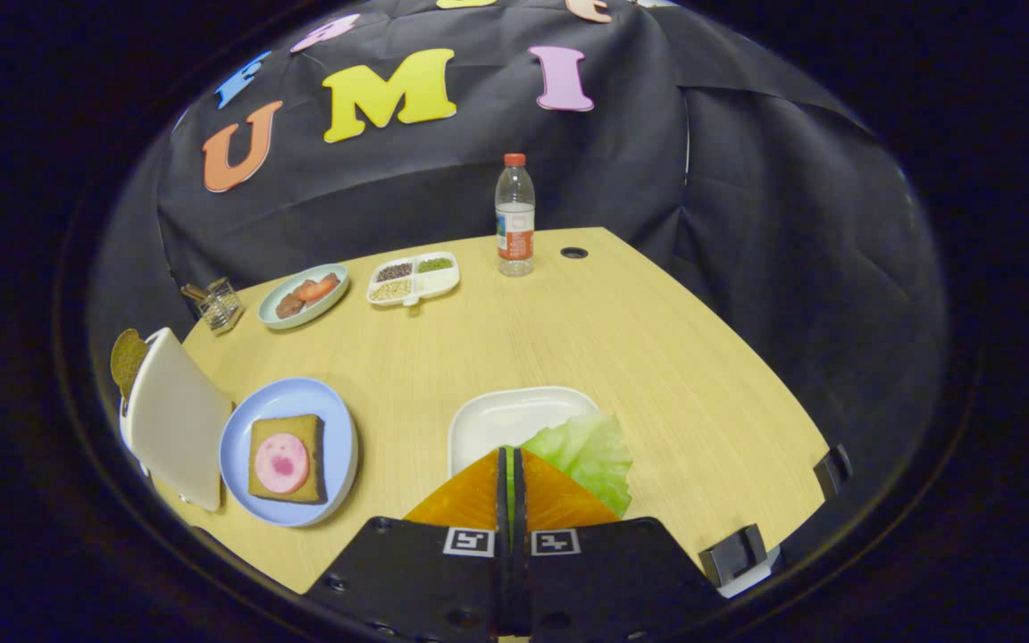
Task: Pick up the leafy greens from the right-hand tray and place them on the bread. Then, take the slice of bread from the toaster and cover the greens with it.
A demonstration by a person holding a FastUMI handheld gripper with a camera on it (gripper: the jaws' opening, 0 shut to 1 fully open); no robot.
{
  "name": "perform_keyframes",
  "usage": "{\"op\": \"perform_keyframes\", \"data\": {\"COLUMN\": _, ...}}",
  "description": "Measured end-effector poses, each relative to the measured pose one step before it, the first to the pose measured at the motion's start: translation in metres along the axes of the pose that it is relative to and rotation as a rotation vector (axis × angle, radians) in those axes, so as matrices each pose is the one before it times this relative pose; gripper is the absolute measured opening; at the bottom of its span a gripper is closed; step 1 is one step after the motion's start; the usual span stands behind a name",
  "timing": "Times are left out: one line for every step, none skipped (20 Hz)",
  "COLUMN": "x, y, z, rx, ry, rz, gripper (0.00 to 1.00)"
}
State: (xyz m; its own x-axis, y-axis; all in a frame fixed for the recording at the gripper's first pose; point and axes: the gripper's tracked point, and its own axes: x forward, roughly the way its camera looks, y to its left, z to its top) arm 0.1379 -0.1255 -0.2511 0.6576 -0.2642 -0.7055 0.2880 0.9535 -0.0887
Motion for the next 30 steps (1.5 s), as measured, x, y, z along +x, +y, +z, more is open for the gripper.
{"op": "perform_keyframes", "data": {"x": 0.00268, "y": -0.00201, "z": -0.00124, "rx": 0.00352, "ry": 0.00502, "rz": 0.00619, "gripper": 0.01}}
{"op": "perform_keyframes", "data": {"x": 0.00406, "y": -0.00160, "z": -0.00201, "rx": 0.00463, "ry": 0.00420, "rz": 0.00346, "gripper": 0.26}}
{"op": "perform_keyframes", "data": {"x": 0.00317, "y": -0.00221, "z": -0.00062, "rx": 0.00594, "ry": 0.00442, "rz": 0.00337, "gripper": 0.51}}
{"op": "perform_keyframes", "data": {"x": 0.00312, "y": 0.00183, "z": -0.00093, "rx": 0.00686, "ry": 0.00472, "rz": 0.01462, "gripper": 0.76}}
{"op": "perform_keyframes", "data": {"x": 0.00405, "y": 0.00032, "z": -0.00180, "rx": 0.00156, "ry": 0.01041, "rz": 0.00171, "gripper": 0.81}}
{"op": "perform_keyframes", "data": {"x": 0.00579, "y": -0.00146, "z": -0.00294, "rx": -0.00171, "ry": 0.01358, "rz": -0.00300, "gripper": 0.82}}
{"op": "perform_keyframes", "data": {"x": 0.00512, "y": -0.00052, "z": -0.00237, "rx": -0.00108, "ry": 0.01606, "rz": -0.00348, "gripper": 0.82}}
{"op": "perform_keyframes", "data": {"x": 0.00495, "y": -0.00070, "z": -0.00252, "rx": 0.00023, "ry": 0.01708, "rz": -0.00399, "gripper": 0.80}}
{"op": "perform_keyframes", "data": {"x": 0.00477, "y": -0.00173, "z": -0.00220, "rx": 0.00002, "ry": 0.01513, "rz": -0.00471, "gripper": 0.79}}
{"op": "perform_keyframes", "data": {"x": 0.00498, "y": -0.00366, "z": -0.00268, "rx": 0.00216, "ry": 0.01137, "rz": -0.00986, "gripper": 0.79}}
{"op": "perform_keyframes", "data": {"x": 0.00384, "y": -0.00253, "z": -0.00188, "rx": 0.00587, "ry": 0.01304, "rz": -0.00262, "gripper": 0.79}}
{"op": "perform_keyframes", "data": {"x": 0.00575, "y": -0.00231, "z": -0.00457, "rx": 0.00622, "ry": 0.01946, "rz": -0.00685, "gripper": 0.79}}
{"op": "perform_keyframes", "data": {"x": 0.00624, "y": -0.00412, "z": -0.00674, "rx": -0.00220, "ry": 0.03233, "rz": -0.01473, "gripper": 0.78}}
{"op": "perform_keyframes", "data": {"x": 0.00219, "y": -0.00068, "z": -0.00720, "rx": -0.01495, "ry": 0.03299, "rz": -0.00317, "gripper": 0.77}}
{"op": "perform_keyframes", "data": {"x": 0.00630, "y": 0.00036, "z": 0.00153, "rx": -0.00282, "ry": -0.02985, "rz": 0.00672, "gripper": 0.67}}
{"op": "perform_keyframes", "data": {"x": -0.00685, "y": 0.00118, "z": 0.00310, "rx": -0.00201, "ry": 0.02233, "rz": -0.00567, "gripper": 0.57}}
{"op": "perform_keyframes", "data": {"x": 0.00110, "y": 0.00089, "z": 0.00236, "rx": -0.00910, "ry": -0.00981, "rz": -0.01357, "gripper": 0.47}}
{"op": "perform_keyframes", "data": {"x": -0.00093, "y": 0.00011, "z": -0.00330, "rx": -0.00950, "ry": -0.00150, "rz": -0.00884, "gripper": 0.37}}
{"op": "perform_keyframes", "data": {"x": 0.00132, "y": 0.00371, "z": 0.00194, "rx": 0.00605, "ry": -0.01785, "rz": 0.01674, "gripper": 0.37}}
{"op": "perform_keyframes", "data": {"x": 0.00136, "y": -0.00124, "z": -0.00121, "rx": 0.00829, "ry": 0.00380, "rz": -0.00109, "gripper": 0.19}}
{"op": "perform_keyframes", "data": {"x": 0.00389, "y": 0.00017, "z": 0.00011, "rx": -0.00490, "ry": 0.00147, "rz": -0.00872, "gripper": 0.01}}
{"op": "perform_keyframes", "data": {"x": -0.00795, "y": 0.00064, "z": -0.00011, "rx": 0.00640, "ry": 0.00371, "rz": 0.00212, "gripper": 0.00}}
{"op": "perform_keyframes", "data": {"x": -0.00374, "y": 0.00207, "z": 0.00057, "rx": 0.01040, "ry": 0.00955, "rz": 0.01527, "gripper": 0.01}}
{"op": "perform_keyframes", "data": {"x": -0.00563, "y": 0.00154, "z": 0.00273, "rx": 0.00966, "ry": -0.00728, "rz": 0.01177, "gripper": 0.00}}
{"op": "perform_keyframes", "data": {"x": -0.00793, "y": 0.00216, "z": 0.00647, "rx": 0.00039, "ry": -0.02505, "rz": 0.01020, "gripper": 0.00}}
{"op": "perform_keyframes", "data": {"x": -0.00859, "y": 0.00053, "z": 0.00615, "rx": 0.00206, "ry": -0.02959, "rz": 0.00241, "gripper": 0.00}}
{"op": "perform_keyframes", "data": {"x": -0.00790, "y": 0.00312, "z": 0.00551, "rx": 0.00063, "ry": -0.02361, "rz": 0.00615, "gripper": 0.00}}
{"op": "perform_keyframes", "data": {"x": -0.00683, "y": 0.00431, "z": 0.00352, "rx": -0.00144, "ry": -0.01683, "rz": 0.00725, "gripper": 0.00}}
{"op": "perform_keyframes", "data": {"x": -0.00565, "y": 0.00474, "z": 0.00325, "rx": -0.00019, "ry": -0.00998, "rz": 0.00873, "gripper": 0.00}}
{"op": "perform_keyframes", "data": {"x": -0.00613, "y": 0.00476, "z": 0.00270, "rx": -0.00081, "ry": -0.00888, "rz": 0.00701, "gripper": 0.00}}
